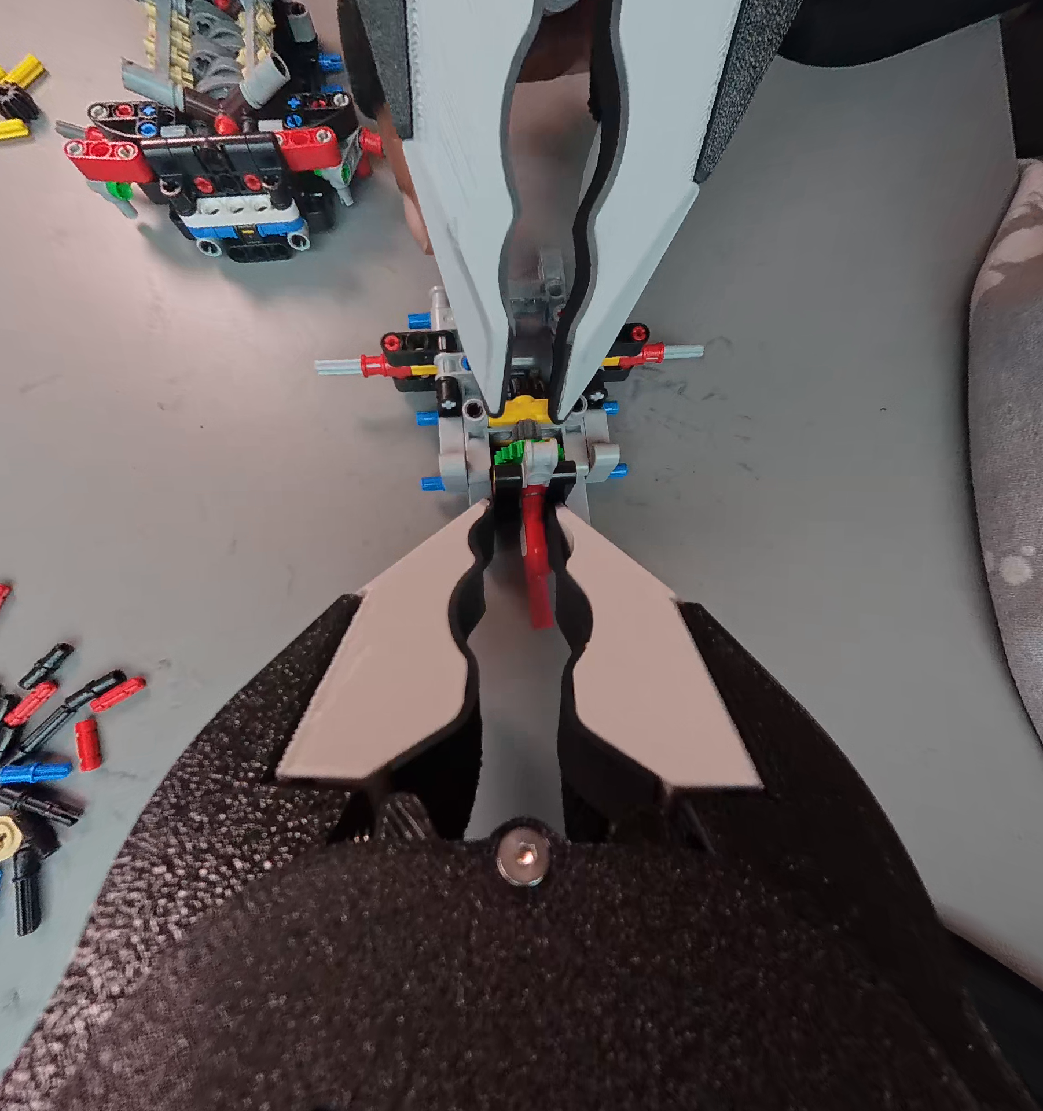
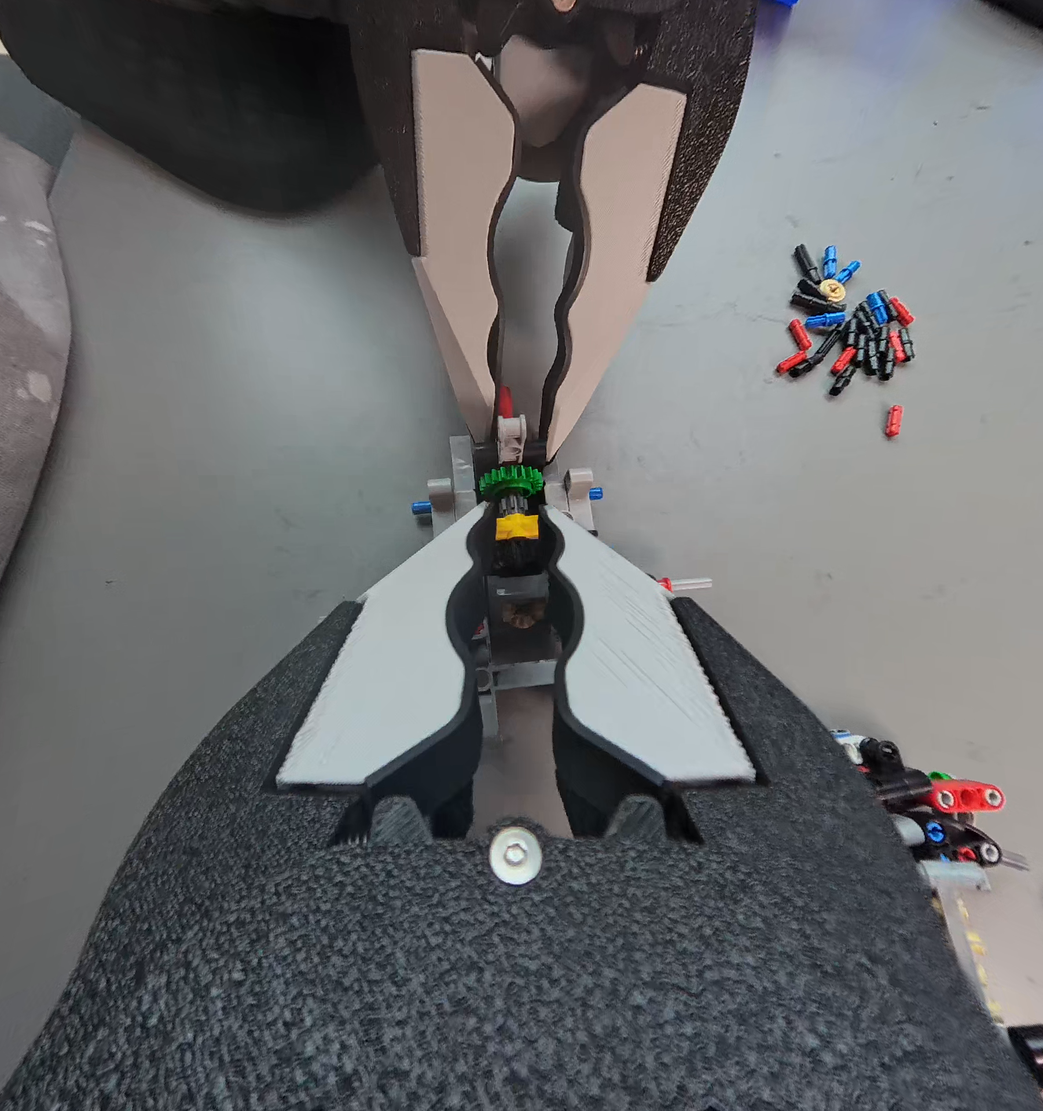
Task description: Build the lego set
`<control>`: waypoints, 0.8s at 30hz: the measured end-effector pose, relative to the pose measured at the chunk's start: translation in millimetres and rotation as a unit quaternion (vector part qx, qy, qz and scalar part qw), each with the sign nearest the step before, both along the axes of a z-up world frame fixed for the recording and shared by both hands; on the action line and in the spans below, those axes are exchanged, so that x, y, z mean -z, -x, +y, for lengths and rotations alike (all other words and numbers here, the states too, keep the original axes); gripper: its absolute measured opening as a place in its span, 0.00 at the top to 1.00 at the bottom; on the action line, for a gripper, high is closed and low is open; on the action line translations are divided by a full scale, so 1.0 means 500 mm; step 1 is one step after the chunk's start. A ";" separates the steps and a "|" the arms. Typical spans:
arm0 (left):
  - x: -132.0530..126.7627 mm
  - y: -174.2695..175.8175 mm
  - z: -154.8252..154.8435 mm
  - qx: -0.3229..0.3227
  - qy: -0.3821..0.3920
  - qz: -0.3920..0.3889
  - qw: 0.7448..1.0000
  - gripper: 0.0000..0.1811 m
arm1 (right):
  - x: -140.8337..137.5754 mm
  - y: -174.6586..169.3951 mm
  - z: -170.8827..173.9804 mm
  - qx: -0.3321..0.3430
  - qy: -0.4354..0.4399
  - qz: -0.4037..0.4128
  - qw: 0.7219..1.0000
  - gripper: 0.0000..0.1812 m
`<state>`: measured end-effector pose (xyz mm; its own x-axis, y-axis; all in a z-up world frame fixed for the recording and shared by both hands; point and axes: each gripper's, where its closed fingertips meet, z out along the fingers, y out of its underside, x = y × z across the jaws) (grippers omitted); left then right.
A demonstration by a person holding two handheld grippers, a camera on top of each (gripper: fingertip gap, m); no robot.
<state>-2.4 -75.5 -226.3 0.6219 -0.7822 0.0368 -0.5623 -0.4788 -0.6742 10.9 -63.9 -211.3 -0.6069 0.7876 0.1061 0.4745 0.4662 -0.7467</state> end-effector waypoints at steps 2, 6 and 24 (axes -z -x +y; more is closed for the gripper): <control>0.000 0.003 0.000 0.001 -0.002 0.000 1.000 0.92 | 0.001 0.002 0.001 -0.005 -0.008 -0.009 1.000 0.93; -0.001 0.006 0.001 0.001 -0.004 -0.005 1.000 0.96 | 0.006 0.006 -0.002 -0.008 -0.015 -0.025 1.000 0.94; -0.021 -0.033 0.034 -0.016 0.032 0.037 0.999 0.89 | -0.007 -0.017 0.049 -0.003 -0.029 -0.042 0.999 0.88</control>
